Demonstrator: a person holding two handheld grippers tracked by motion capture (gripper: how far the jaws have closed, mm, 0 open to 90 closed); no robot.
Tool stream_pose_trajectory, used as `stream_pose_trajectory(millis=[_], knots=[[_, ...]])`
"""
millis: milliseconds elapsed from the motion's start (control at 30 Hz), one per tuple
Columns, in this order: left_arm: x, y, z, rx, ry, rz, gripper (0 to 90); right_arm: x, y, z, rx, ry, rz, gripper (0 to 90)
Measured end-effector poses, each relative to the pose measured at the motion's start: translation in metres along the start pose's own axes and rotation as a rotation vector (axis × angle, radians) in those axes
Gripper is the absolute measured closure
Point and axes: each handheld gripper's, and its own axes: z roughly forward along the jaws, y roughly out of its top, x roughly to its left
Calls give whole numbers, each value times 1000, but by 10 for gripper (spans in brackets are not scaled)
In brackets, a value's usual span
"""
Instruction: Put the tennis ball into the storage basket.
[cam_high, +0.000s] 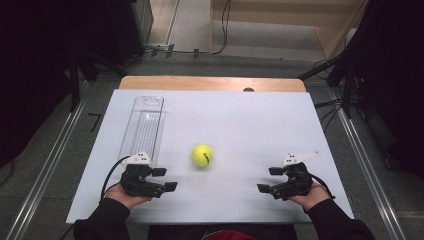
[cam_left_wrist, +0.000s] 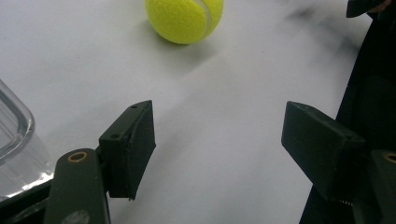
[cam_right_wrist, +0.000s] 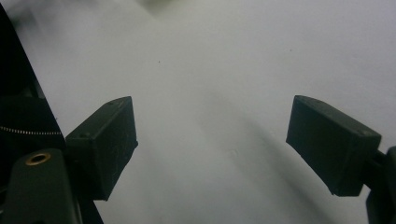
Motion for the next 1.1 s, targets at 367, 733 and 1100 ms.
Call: stream_pose_trajectory(millis=[367,733,1100], knots=[[-1,1,0,4,0,9,265,0,-1,2,11,-3,-13,140],[-1,-2,-2,-7,5,6,265,2,-1,0,0,8,-8,141],[2,-3,-3,-9,-1,4,264,2,0,2,9,-2,-11,141]])
